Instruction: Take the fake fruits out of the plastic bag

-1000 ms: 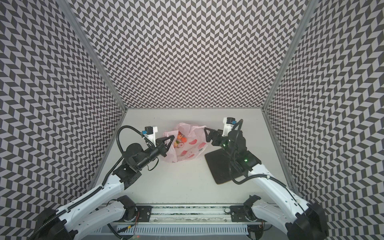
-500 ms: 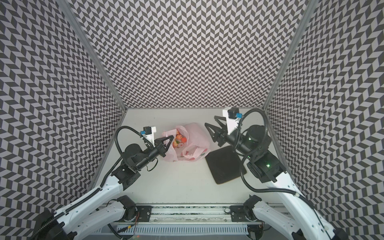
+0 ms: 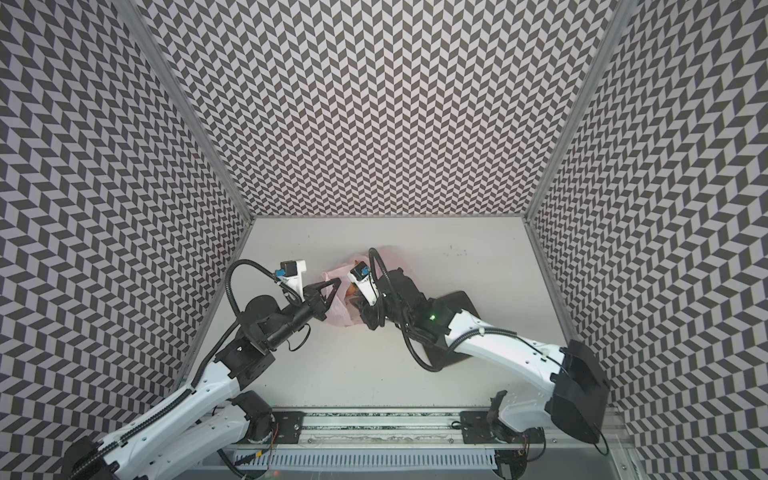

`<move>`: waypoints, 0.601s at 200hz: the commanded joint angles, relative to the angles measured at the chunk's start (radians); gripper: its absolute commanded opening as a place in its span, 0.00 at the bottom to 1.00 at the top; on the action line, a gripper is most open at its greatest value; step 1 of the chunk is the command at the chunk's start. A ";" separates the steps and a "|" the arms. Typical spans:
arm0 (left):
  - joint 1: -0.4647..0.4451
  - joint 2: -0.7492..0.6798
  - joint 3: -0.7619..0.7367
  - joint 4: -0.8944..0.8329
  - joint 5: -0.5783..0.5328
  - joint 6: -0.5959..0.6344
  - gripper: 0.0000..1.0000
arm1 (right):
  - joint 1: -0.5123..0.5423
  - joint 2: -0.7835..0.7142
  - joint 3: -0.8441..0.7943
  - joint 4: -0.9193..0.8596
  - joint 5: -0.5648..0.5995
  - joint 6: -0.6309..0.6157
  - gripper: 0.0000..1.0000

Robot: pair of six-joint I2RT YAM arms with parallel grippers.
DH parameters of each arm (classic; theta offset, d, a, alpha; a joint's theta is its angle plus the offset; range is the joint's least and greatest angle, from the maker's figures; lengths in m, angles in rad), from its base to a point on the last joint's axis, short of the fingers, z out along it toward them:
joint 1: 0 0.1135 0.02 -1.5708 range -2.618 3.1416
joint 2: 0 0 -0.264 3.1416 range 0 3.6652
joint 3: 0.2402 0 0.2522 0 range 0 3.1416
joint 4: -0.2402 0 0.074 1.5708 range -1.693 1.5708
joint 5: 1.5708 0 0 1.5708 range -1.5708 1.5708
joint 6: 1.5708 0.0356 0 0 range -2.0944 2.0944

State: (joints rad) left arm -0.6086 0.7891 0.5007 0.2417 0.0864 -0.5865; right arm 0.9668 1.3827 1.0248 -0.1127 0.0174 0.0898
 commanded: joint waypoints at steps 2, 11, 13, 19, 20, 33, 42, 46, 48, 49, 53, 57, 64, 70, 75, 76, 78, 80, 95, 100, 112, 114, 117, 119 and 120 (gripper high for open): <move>-0.005 -0.028 -0.009 -0.051 -0.032 -0.031 0.00 | -0.002 0.053 -0.035 0.188 0.151 0.133 0.23; -0.006 -0.037 -0.010 -0.072 -0.038 -0.037 0.00 | -0.007 0.086 -0.039 0.214 0.165 0.165 0.23; -0.006 -0.039 -0.011 -0.076 -0.039 -0.038 0.00 | -0.008 0.090 -0.039 0.219 0.167 0.170 0.23; -0.005 -0.047 -0.014 -0.091 -0.045 -0.044 0.00 | -0.011 0.119 -0.033 0.230 0.173 0.191 0.23; -0.005 -0.049 -0.014 -0.093 -0.047 -0.046 0.00 | -0.011 0.124 -0.032 0.232 0.174 0.193 0.23; -0.005 -0.072 -0.025 -0.117 -0.071 -0.067 0.00 | -0.022 0.186 -0.001 0.235 0.183 0.233 0.25; -0.006 -0.090 -0.032 -0.143 -0.098 -0.091 0.00 | -0.028 0.231 0.031 0.223 0.192 0.252 0.31; -0.007 -0.099 -0.035 -0.157 -0.111 -0.107 0.00 | -0.030 0.251 0.046 0.212 0.204 0.265 0.32; -0.007 -0.103 -0.036 -0.164 -0.118 -0.115 0.00 | -0.032 0.262 0.055 0.209 0.208 0.270 0.32; -0.007 -0.104 -0.037 -0.167 -0.121 -0.120 0.00 | -0.032 0.266 0.059 0.207 0.210 0.271 0.33; -0.007 -0.108 -0.036 -0.188 -0.132 -0.139 0.00 | -0.035 0.286 0.072 0.205 0.208 0.276 0.33; -0.007 -0.113 -0.034 -0.206 -0.140 -0.154 0.00 | -0.040 0.306 0.085 0.204 0.204 0.279 0.34; -0.007 -0.118 -0.034 -0.231 -0.139 -0.167 0.00 | -0.046 0.339 0.107 0.199 0.200 0.293 0.34; -0.008 -0.120 -0.034 -0.248 -0.134 -0.173 0.00 | -0.055 0.369 0.125 0.198 0.192 0.311 0.35; -0.010 -0.120 -0.034 -0.264 -0.134 -0.178 0.00 | -0.062 0.394 0.137 0.198 0.179 0.320 0.36; -0.010 -0.120 -0.033 -0.266 -0.134 -0.179 0.00 | -0.063 0.398 0.140 0.197 0.178 0.321 0.36; -0.012 -0.120 -0.033 -0.271 -0.137 -0.180 0.00 | -0.065 0.408 0.147 0.197 0.174 0.326 0.36; -0.013 -0.121 -0.031 -0.278 -0.139 -0.181 0.00 | -0.068 0.418 0.154 0.195 0.171 0.333 0.37; -0.019 -0.131 -0.028 -0.305 -0.159 -0.177 0.00 | -0.082 0.487 0.201 0.180 0.164 0.364 0.45; -0.019 -0.134 -0.028 -0.308 -0.162 -0.171 0.00 | -0.088 0.511 0.214 0.178 0.159 0.375 0.48; -0.020 -0.136 -0.024 -0.342 -0.180 -0.177 0.00 | -0.100 0.555 0.243 0.172 0.152 0.399 0.53; -0.018 -0.135 -0.023 -0.351 -0.184 -0.180 0.00 | -0.102 0.561 0.248 0.169 0.152 0.403 0.53; -0.019 -0.133 -0.019 -0.361 -0.189 -0.185 0.00 | -0.105 0.569 0.253 0.167 0.153 0.408 0.54; -0.019 -0.133 -0.017 -0.368 -0.192 -0.187 0.00 | -0.107 0.576 0.257 0.165 0.153 0.411 0.55; -0.019 -0.133 -0.016 -0.374 -0.194 -0.189 0.00 | -0.107 0.578 0.258 0.163 0.153 0.412 0.55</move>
State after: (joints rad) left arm -0.6224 0.6666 0.4728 -0.0280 -0.0456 -0.7380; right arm 0.8791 1.8992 1.2339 0.0315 0.1749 0.4213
